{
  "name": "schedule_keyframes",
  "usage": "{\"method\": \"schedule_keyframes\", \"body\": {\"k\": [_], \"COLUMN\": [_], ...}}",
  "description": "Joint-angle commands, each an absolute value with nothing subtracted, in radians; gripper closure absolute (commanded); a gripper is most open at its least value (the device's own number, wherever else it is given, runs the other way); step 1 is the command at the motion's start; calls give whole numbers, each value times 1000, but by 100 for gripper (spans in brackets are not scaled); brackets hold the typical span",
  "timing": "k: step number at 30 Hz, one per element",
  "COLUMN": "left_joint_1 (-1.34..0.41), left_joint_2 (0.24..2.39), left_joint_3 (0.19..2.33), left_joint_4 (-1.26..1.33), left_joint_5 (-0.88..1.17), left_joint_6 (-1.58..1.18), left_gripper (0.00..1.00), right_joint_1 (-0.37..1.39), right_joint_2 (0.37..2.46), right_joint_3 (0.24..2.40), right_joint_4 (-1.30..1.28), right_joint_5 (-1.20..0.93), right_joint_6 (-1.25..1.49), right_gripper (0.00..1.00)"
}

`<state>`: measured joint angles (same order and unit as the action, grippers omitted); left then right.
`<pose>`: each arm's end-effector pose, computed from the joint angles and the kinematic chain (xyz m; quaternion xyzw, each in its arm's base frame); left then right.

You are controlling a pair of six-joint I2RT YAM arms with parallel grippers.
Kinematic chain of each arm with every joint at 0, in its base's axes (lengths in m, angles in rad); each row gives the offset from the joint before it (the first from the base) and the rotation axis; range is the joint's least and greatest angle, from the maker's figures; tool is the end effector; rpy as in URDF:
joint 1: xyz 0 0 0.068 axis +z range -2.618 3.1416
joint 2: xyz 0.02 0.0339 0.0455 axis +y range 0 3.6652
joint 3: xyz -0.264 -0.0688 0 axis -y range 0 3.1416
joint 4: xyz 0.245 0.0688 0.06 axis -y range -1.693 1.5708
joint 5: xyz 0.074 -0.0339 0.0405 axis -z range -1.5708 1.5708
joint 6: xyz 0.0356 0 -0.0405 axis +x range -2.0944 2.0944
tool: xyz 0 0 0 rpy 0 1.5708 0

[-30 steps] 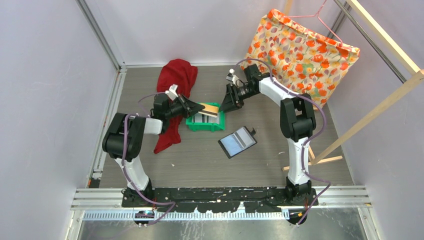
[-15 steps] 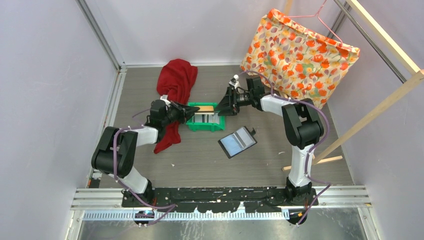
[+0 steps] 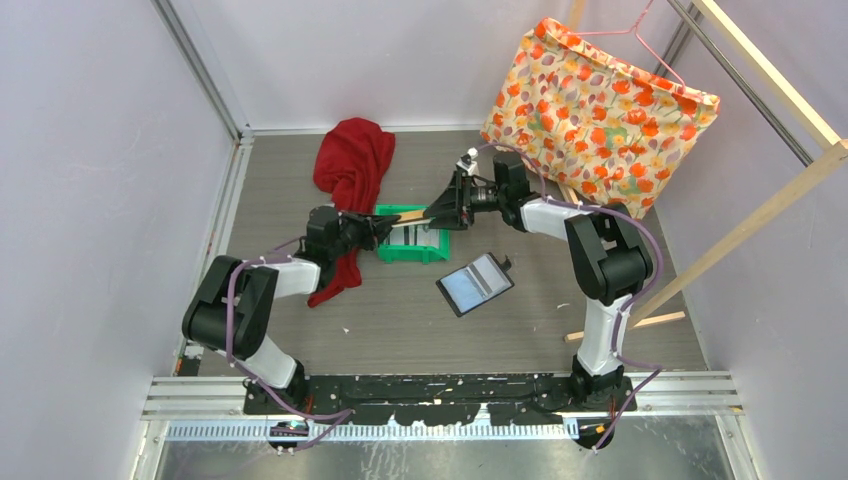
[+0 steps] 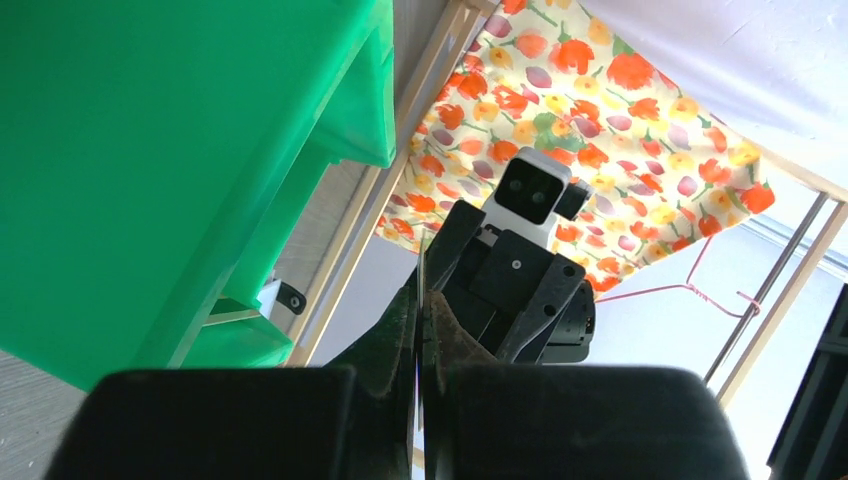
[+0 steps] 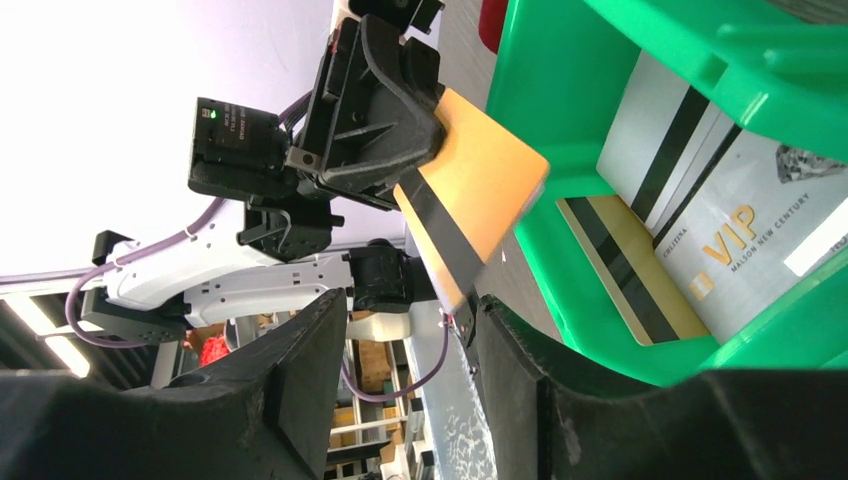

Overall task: Put the credit cards into the card holder
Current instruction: Pick up the credit card from the storage box.

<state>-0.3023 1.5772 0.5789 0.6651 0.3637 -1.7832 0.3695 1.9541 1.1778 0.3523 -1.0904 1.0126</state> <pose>0.2886 -0.1033 0.1690 -0.4630 0.6621 -0.5670 0.1602 0.3784 0.1804 0.1923 -0.0399 0.7704 0.6313 0.0798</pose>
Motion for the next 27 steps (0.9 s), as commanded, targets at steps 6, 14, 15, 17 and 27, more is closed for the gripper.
{"method": "schedule_keyframes", "body": {"k": [6, 14, 15, 17, 27], "left_joint_1": [-326, -334, -336, -336, -336], "left_joint_2": [1560, 1562, 1563, 1564, 1607], "left_joint_3": [566, 560, 559, 557, 555], "left_joint_4": [779, 810, 814, 826, 950], "left_joint_5": [324, 315, 313, 310, 328], "left_joint_6": [-1886, -1912, -1917, -1927, -1940], "left_gripper": [100, 100, 100, 100, 100], "right_joint_1": [379, 379, 379, 381, 379], "right_joint_2": [1903, 1918, 1919, 1919, 1919], "right_joint_3": [1184, 1185, 1186, 1186, 1188], "right_joint_4": [376, 325, 315, 292, 195], "right_joint_5": [-1088, -1075, -1074, -1072, -1059], "right_joint_6": [1015, 979, 972, 956, 873], "right_gripper": [45, 49, 50, 50, 55]}}
